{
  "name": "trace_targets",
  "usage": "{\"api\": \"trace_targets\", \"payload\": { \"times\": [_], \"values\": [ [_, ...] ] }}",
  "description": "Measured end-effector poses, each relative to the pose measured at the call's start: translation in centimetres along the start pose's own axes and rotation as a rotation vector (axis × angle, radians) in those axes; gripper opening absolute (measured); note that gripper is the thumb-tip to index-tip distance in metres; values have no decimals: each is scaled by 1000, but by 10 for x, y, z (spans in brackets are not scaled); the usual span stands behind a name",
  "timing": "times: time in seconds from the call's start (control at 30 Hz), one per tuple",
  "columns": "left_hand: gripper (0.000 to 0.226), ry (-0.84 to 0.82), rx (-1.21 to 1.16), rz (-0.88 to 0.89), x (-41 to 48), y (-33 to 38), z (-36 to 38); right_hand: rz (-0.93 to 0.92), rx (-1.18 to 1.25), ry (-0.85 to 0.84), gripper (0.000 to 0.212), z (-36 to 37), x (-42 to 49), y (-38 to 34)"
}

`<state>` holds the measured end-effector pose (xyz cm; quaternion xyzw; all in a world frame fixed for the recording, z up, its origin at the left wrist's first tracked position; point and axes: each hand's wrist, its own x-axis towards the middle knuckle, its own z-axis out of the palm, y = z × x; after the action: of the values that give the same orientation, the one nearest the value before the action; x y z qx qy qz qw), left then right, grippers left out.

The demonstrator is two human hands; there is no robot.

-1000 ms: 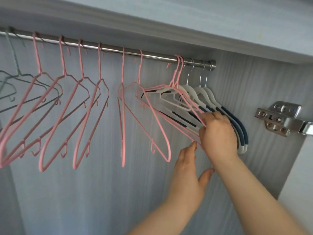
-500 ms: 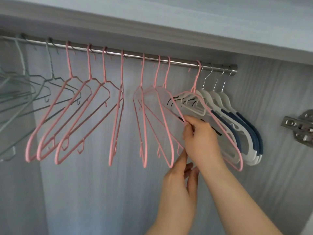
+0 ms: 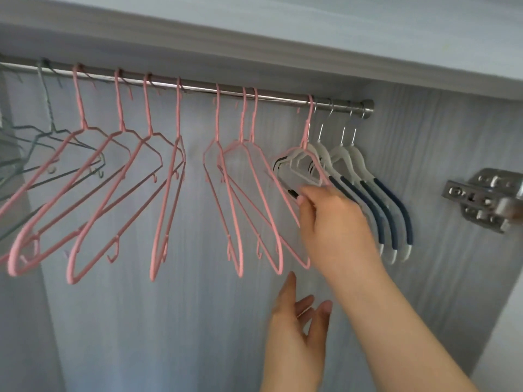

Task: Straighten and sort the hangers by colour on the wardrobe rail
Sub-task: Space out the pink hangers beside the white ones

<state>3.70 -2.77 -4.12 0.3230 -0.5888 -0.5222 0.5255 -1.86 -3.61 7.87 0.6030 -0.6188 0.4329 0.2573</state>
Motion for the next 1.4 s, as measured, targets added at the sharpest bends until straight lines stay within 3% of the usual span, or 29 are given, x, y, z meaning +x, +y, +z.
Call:
{"api": "trace_targets", "payload": {
  "times": [0.1,0.23,0.33,0.47,0.6,0.73,1.13,1.4],
  "values": [
    [51,18,-14,86,4,-10,7,-17,-66,141,28,-22,1,4],
    [61,-67,72,245,6,-14,21,98,-201,-55,47,-25,0,18],
    [70,-148,169,324,9,-14,32,117,-261,-78,54,-16,-3,27],
    [72,-136,230,434,20,-10,36,142,-216,-36,38,-14,-4,34],
    [73,-108,215,434,24,-5,34,136,-114,16,23,-15,-3,38],
    [53,-108,245,467,17,2,31,196,-28,-24,26,-12,-2,37],
    [67,-182,264,406,15,1,17,177,102,-45,25,1,-2,21],
    [70,-142,238,371,12,-3,4,106,133,-53,32,9,-3,7]
  ]
}}
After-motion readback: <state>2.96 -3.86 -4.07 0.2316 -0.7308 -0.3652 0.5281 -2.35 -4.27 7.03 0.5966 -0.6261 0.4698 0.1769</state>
